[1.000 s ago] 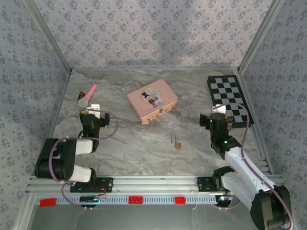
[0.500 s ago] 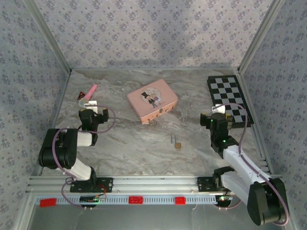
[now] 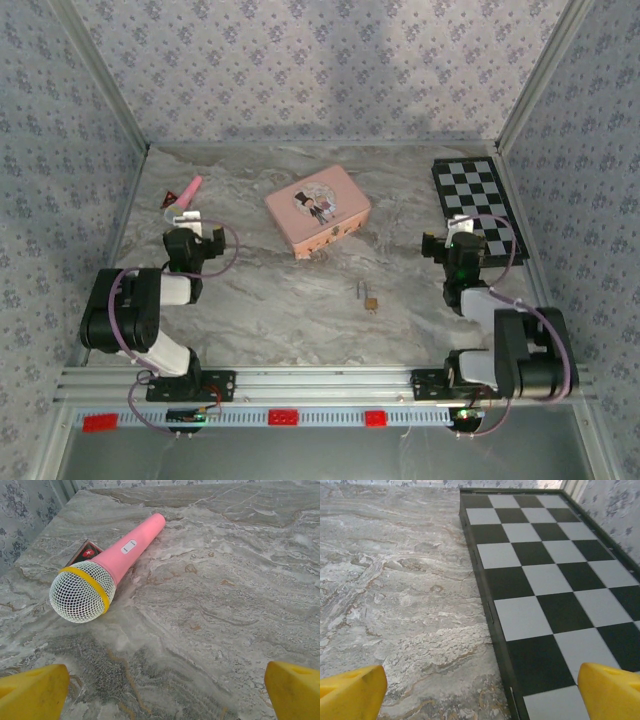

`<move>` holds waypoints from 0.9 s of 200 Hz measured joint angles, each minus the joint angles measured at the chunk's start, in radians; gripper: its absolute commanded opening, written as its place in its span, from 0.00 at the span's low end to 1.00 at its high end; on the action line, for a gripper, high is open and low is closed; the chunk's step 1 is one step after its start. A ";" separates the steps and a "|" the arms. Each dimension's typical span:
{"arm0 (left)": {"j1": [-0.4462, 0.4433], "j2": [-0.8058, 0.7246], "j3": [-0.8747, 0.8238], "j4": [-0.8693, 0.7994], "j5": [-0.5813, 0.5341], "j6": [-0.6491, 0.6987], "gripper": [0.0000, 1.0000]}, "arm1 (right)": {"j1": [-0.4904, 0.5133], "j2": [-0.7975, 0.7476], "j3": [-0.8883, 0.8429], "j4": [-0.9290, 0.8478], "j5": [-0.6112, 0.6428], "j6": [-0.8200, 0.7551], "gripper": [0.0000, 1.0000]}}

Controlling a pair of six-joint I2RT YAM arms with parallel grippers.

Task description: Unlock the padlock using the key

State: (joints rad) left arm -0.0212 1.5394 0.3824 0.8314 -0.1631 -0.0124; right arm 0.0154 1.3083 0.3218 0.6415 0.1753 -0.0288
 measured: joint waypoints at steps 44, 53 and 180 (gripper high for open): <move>0.002 0.000 0.001 -0.002 0.010 0.000 1.00 | -0.048 0.214 0.002 0.188 -0.138 -0.010 0.99; 0.002 0.000 0.001 -0.002 0.011 0.000 1.00 | -0.048 0.214 0.011 0.189 -0.148 -0.010 0.99; 0.003 0.000 0.001 -0.002 0.018 0.000 1.00 | -0.041 0.215 0.050 0.186 -0.108 -0.002 0.99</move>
State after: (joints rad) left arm -0.0185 1.5394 0.3836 0.8295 -0.1452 -0.0124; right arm -0.0257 1.5230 0.3714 0.8276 0.0673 -0.0303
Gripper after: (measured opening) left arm 0.998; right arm 0.991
